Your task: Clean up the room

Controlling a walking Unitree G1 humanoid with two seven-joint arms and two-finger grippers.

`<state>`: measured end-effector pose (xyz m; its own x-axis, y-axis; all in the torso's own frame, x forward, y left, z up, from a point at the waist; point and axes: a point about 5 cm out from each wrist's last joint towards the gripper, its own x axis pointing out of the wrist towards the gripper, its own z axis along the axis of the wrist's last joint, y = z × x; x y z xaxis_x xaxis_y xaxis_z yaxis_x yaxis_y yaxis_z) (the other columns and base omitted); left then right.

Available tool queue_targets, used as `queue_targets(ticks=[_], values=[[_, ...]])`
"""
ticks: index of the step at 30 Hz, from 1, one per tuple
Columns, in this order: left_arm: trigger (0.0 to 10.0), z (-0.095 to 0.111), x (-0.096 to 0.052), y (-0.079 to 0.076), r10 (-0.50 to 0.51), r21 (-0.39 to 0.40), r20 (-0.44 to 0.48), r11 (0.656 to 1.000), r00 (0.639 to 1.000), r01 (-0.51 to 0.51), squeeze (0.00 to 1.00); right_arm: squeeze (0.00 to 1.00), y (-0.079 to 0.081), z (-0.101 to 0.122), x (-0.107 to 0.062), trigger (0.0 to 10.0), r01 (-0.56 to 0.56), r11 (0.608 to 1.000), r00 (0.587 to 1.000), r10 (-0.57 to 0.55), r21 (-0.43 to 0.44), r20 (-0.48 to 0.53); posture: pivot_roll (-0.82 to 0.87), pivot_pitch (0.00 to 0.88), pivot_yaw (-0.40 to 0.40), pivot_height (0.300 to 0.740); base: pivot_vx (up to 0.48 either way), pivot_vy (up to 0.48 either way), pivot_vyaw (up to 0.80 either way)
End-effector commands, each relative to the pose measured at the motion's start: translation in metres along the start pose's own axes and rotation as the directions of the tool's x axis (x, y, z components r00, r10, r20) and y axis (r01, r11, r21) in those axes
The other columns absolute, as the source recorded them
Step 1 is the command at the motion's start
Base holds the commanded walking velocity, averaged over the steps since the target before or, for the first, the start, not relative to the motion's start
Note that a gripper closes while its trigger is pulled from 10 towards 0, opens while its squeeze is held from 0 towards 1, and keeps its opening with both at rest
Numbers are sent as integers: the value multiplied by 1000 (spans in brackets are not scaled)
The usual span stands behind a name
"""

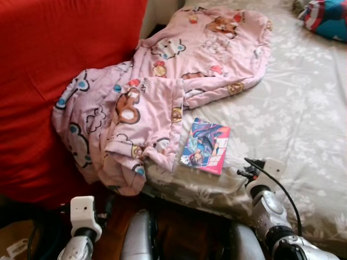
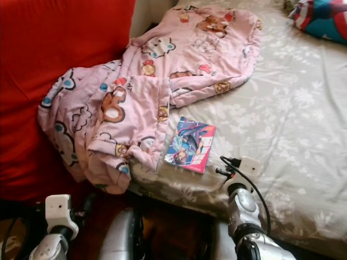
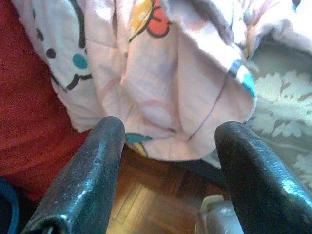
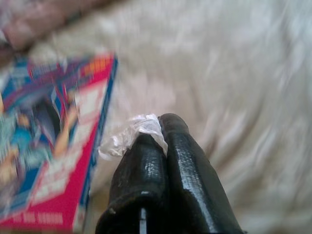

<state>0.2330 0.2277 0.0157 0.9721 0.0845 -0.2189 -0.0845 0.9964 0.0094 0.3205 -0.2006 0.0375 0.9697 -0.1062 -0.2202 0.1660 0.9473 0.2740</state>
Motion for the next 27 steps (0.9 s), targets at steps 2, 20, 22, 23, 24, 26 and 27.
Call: queue_targets(ticks=[2, 20, 22, 23, 24, 26, 27], values=[[10000, -11, -3, 9, 45, -6, -46, 999, 998, -45, 0, 0, -2, -1, -3, 0, -7, 1000, 1000, 7, -9, 30, 159, 57, 14, 598, 0, 0, 0], [10000, -32, 12, 22, 95, 19, -209, 995, 973, -93, 0, 0, -29, -53, -40, 10000, 71, 988, 989, -88, -135, -122, 70, 0, 28, 598, 0, 0, 0], [10000, -34, 13, 20, 81, 22, -232, 997, 969, -78, 0, 0, -35, -59, -45, 10000, 98, 985, 982, -119, -144, -145, 53, 0, 31, 598, 0, 0, 0], [10000, -37, 13, 19, 81, 19, -250, 997, 965, -79, 0, 0, -40, -63, -50, 10000, 118, 981, 977, -143, -152, -160, 44, 0, 33, 598, 0, 0, 0], [10000, -40, 13, 18, 85, 10, -272, 996, 958, -85, 0, 0, -49, -69, -57, 10000, 151, 975, 966, -180, -161, -184, 37, 0, 33, 598, 0, 0, 0], [10000, -41, 13, 17, 85, 8, -279, 996, 957, -86, 0, 0, -54, -71, -60, 10000, 167, 971, 960, -199, -169, -195, 41, 0, 25, 598, 0, 0, 0], [10000, -42, 14, 16, 79, 12, -292, 997, 953, -79, 0, 0, -62, -71, -64, 10000, 207, 962, 953, -239, -175, -186, 51, 0, 11, 598, 0, 0, 0]])
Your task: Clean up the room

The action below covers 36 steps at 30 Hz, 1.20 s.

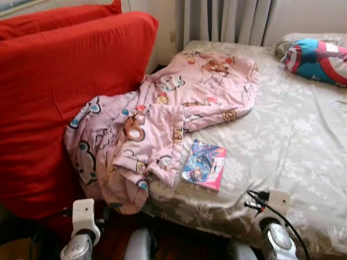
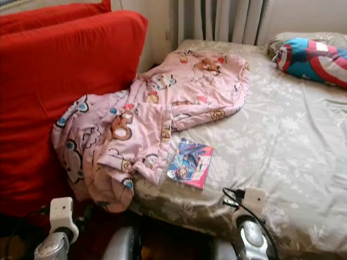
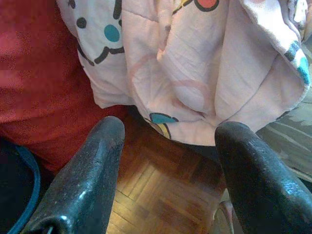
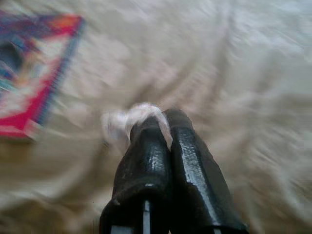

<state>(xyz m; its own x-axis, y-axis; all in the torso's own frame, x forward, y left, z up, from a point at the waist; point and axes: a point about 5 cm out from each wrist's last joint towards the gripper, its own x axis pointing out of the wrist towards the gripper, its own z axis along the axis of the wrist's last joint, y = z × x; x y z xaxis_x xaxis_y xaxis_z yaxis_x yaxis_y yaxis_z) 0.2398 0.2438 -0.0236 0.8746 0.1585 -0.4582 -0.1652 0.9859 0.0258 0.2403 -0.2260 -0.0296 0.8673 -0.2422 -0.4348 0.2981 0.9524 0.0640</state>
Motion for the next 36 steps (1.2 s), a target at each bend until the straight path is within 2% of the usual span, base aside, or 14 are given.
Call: queue_targets(ticks=[1, 5, 9, 10, 14, 15, 18, 22, 25, 26, 32, 33, 36], values=[[10000, -6, 0, 0, -3, 19, -46, 1000, 999, 4, 0, 0, -10, -3, -2, 10000, 50, 999, 999, -50, 6, -9, 51, 0, 11, 598, 0, 0, 0], [10000, -6, 0, 6, 13, 10, -56, 1000, 998, -13, 0, 0, -11, 6, -1, 10000, 47, 999, 998, -47, 5, 52, 45, 0, -23, 602, 0, 0, 0], [10000, -10, -2, 11, 29, 10, -79, 1000, 996, -29, 0, 0, -8, 8, 1, 10000, 19, 1000, 999, -18, -13, 47, 44, 0, -36, 616, 0, 0, 0], [10000, -20, -7, 17, 48, -2, -123, 999, 991, -49, 0, 0, -9, 3, 1, 10000, 6, 1000, 1000, -6, -27, 2, 71, 0, -33, 626, 0, 0, 0], [10000, -24, -8, 17, 53, -8, -137, 998, 989, -54, 0, 0, -11, 1, 0, 10000, 5, 1000, 1000, -5, -30, -17, 77, 0, -30, 631, 0, 0, 0], [10000, -36, -15, 20, 55, -21, -188, 998, 981, -60, 0, 0, -16, -9, -3, 10000, 33, 999, 995, -35, -24, -90, 81, 0, 3, 641, 0, 0, 0], [10000, -49, -23, 26, 49, -14, -245, 998, 968, -54, 0, 0, -16, -19, -5, 10000, 58, 998, 988, -59, -8, -146, 58, 0, 9, 661, 0, 0, 0], [10000, -53, -27, 33, 58, -12, -276, 998, 960, -63, 0, 0, -13, -25, -8, 10000, 55, 998, 982, -56, -13, -180, 60, 0, 6, 676, 0, 0, 0], [10000, -54, -22, 15, 45, -23, -296, 998, 954, -54, 0, 0, -11, -39, -14, 10000, 2, 998, 965, -18, -62, -262, 60, 0, -12, 701, 0, 0, 0], [10000, -54, -22, 15, 45, -23, -296, 998, 954, -54, 0, 0, -11, -39, -14, 10000, 2, 998, 965, -18, -62, -262, 60, 0, -12, 701, 0, 0, 0], [10000, -62, -23, -3, 25, -41, -330, 998, 943, -40, 0, 0, -32, -50, -23, 10000, 41, 995, 941, -68, -87, -332, 50, 0, -31, 736, 0, 0, 0], [10000, -65, -24, -7, 23, -49, -342, 998, 939, -42, 0, 0, -40, -53, -26, 10000, 58, 994, 936, -86, -90, -342, 51, 0, -36, 740, 0, 0, 0], [10000, -70, -27, -11, 17, -44, -364, 998, 931, -36, 0, 0, -47, -59, -32, 10000, 84, 993, 926, -110, -87, -362, 62, 0, -36, 740, 0, 0, 0]])
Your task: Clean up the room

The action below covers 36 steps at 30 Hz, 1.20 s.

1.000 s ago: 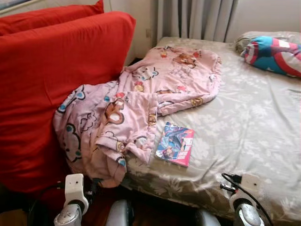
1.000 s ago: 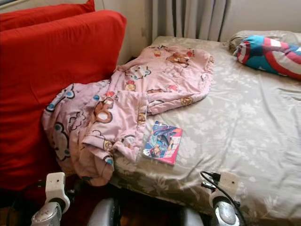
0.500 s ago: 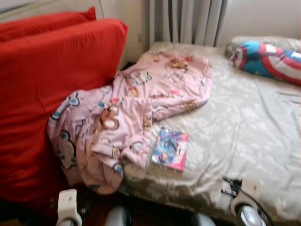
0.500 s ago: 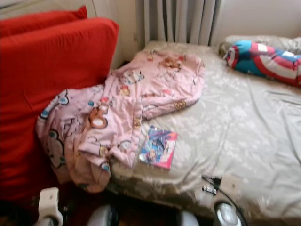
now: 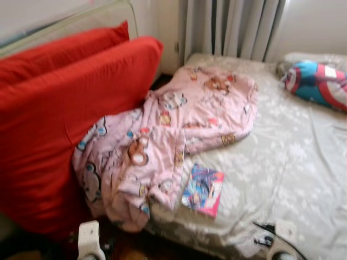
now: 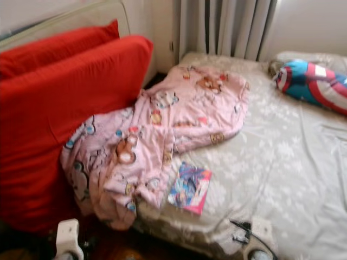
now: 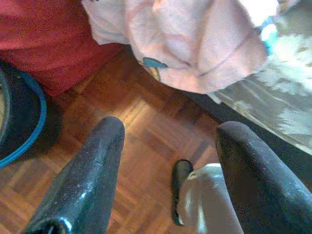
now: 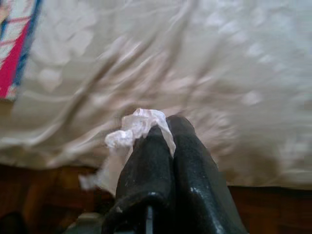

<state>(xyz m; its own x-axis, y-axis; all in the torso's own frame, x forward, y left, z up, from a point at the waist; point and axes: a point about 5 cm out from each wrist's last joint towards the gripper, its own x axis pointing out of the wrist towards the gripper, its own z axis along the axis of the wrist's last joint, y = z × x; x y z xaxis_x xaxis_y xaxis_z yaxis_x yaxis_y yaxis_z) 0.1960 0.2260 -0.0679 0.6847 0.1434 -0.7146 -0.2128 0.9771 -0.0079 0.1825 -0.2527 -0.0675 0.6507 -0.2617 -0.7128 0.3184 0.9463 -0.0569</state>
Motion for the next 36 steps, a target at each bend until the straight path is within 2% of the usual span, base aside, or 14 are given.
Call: queue_targets(ticks=[1, 5, 8, 9, 13, 17, 22, 26, 31, 36], values=[[10000, -12, -3, 1, 8, 11, -56, 1000, 998, -8, 0, 0, -3, -11, -3, 10000, 11, 1000, 999, -11, 18, -40, 65, 0, -32, 740, 0, 0, 0], [10000, -16, -4, 1, -4, 27, -73, 1000, 997, 6, 0, 0, 6, -28, -7, 10000, 3, 1000, 995, -3, -2, -97, 60, 0, -28, 740, 0, 0, 0], [10000, -17, -5, 9, 17, 30, -78, 999, 997, -14, 0, 0, 22, -42, -11, 10000, -39, 999, 989, 34, -26, -144, 68, 0, -35, 740, 0, 0, 0], [10000, -17, -5, 9, 17, 30, -78, 999, 997, -14, 0, 0, 22, -42, -11, 10000, -39, 999, 989, 34, -26, -144, 68, 0, -35, 740, 0, 0, 0], [10000, -18, -7, 18, 47, 9, -81, 999, 996, -47, 0, 0, 40, -51, -15, 10000, -123, 990, 977, 108, -72, -182, 74, 0, -22, 740, 0, 0, 0], [10000, -21, -9, 28, 65, 20, -96, 998, 993, -63, 0, 0, 52, -54, -16, 10000, -141, 988, 974, 125, -71, -188, 37, 0, 8, 740, 0, 0, 0], [10000, -19, -9, 32, 71, 13, -89, 997, 994, -70, 0, 0, 51, -49, -14, 10000, -142, 987, 978, 128, -75, -164, 35, 0, 5, 740, 0, 0, 0], [10000, -18, -8, 29, 66, 29, -88, 998, 994, -64, 0, 0, 50, -47, -13, 10000, -124, 989, 981, 110, -77, -158, 61, 0, 7, 740, 0, 0, 691], [10000, -20, -8, 23, 62, 26, -96, 998, 993, -60, 0, 0, 60, -50, -15, 10000, -118, 992, 980, 109, -46, -166, 74, 0, -1, 740, 0, 0, 800], [10000, -24, -8, 20, 69, 9, -111, 998, 991, -69, 0, 0, 62, -50, -15, 10000, -166, 981, 973, 147, -96, -178, 79, 0, -8, 740, 0, 0, 800]])
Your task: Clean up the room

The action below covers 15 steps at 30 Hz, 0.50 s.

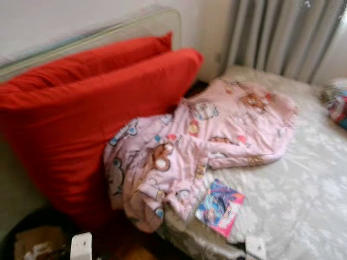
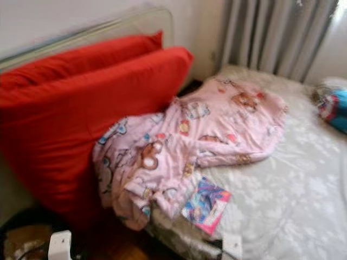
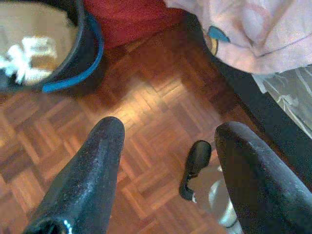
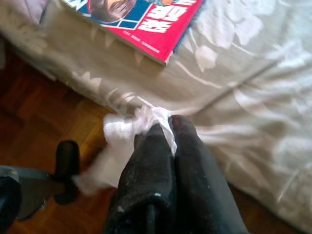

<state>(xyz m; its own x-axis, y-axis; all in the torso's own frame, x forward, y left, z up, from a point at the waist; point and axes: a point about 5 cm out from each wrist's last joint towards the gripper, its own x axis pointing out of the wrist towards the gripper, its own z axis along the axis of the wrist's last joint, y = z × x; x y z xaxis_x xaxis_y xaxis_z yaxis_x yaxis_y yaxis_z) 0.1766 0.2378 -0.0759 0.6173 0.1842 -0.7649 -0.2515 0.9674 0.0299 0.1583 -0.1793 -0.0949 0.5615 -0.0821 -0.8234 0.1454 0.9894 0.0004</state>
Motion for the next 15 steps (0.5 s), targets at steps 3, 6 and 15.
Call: queue_targets(ticks=[3, 6, 15], values=[[10000, -8, -2, 3, 12, 12, -38, 1000, 999, -12, 0, 0, -2, 0, 0, 10000, 0, 1000, 1000, 0, -24, -6, 74, 0, -6, 740, 0, 0, 800], [10000, -7, -2, 6, 13, 14, -37, 1000, 999, -12, 0, 0, -2, 0, 0, 10000, 1, 1000, 1000, -2, -22, -4, 65, 0, -2, 740, 0, 0, 800], [10000, -9, -2, 7, 7, 21, -38, 1000, 999, -7, 0, 0, -3, -5, -1, 10000, 10, 1000, 1000, -11, -11, -25, 61, 0, 1, 740, 0, 0, 178]])
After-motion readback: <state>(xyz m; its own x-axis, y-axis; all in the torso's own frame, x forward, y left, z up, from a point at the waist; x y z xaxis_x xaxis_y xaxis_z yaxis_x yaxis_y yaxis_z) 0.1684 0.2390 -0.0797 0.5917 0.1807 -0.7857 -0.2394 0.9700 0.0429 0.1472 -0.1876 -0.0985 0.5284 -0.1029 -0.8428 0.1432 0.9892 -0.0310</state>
